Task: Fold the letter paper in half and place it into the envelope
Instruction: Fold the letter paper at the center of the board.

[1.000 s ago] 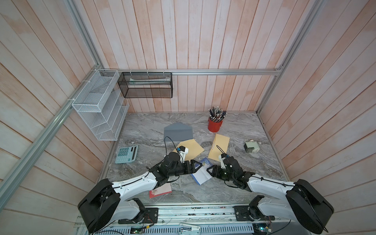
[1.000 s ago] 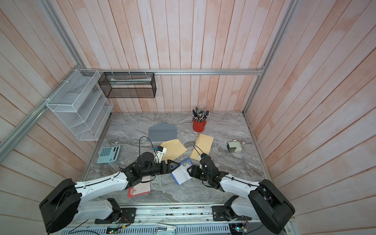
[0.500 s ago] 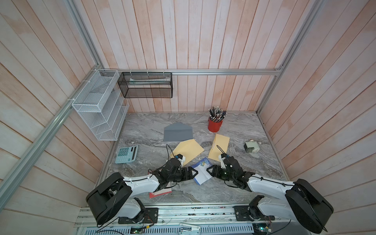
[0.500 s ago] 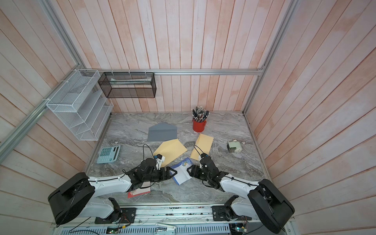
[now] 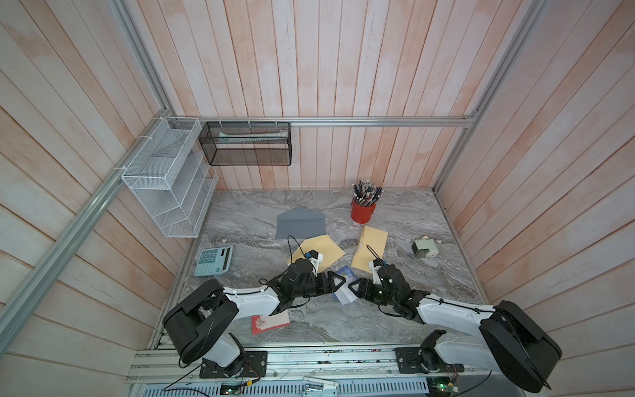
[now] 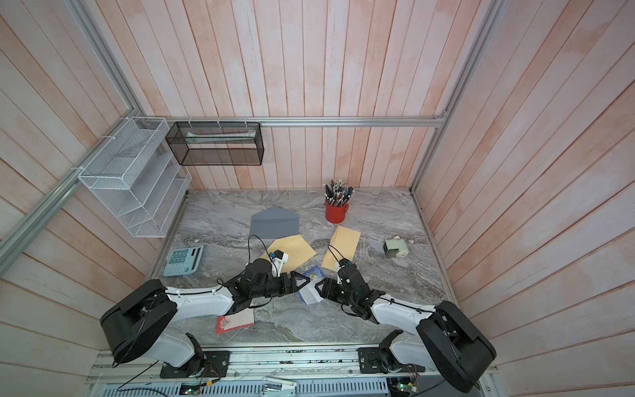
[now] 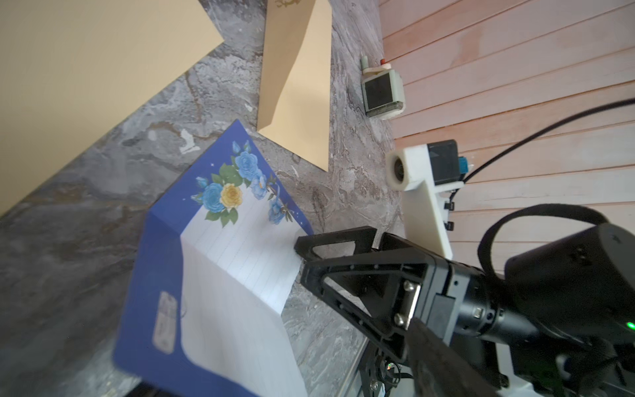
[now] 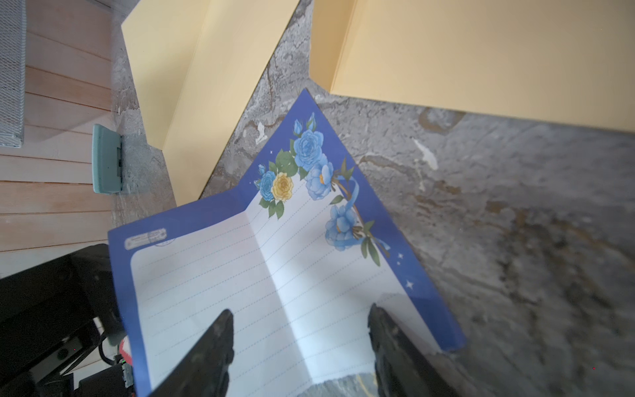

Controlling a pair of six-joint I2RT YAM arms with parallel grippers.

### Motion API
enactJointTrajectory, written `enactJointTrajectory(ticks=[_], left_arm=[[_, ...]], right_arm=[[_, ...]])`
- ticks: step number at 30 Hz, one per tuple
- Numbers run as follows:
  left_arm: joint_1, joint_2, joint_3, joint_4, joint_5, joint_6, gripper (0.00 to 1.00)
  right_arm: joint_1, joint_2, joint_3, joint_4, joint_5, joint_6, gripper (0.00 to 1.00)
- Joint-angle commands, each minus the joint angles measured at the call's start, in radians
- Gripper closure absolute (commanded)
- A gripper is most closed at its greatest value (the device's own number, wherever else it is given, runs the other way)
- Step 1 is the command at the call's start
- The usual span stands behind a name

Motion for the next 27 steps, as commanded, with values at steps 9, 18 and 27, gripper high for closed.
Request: enactJointTrajectory(ticks=[9, 18, 27], left_arm=[[-0.014, 0.117, 0.129, 0.093, 0.049, -0.010, 0.13], [-0.022, 0.251, 0.150, 0.205, 0.073, -0.068, 0.14], [-0.027, 0.295, 0.148, 0.213, 0.078, -0.076, 0.14]], right_arm=[[-0.019, 0.010, -0.067, -0.129, -0.009, 0.019, 0.38], [-0.065, -0.048, -0.077, -0.157, -0.039, 0.016, 0.38], [-0.123, -0.185, -0.045, -0.252, -0.124, 0.012, 0.37]])
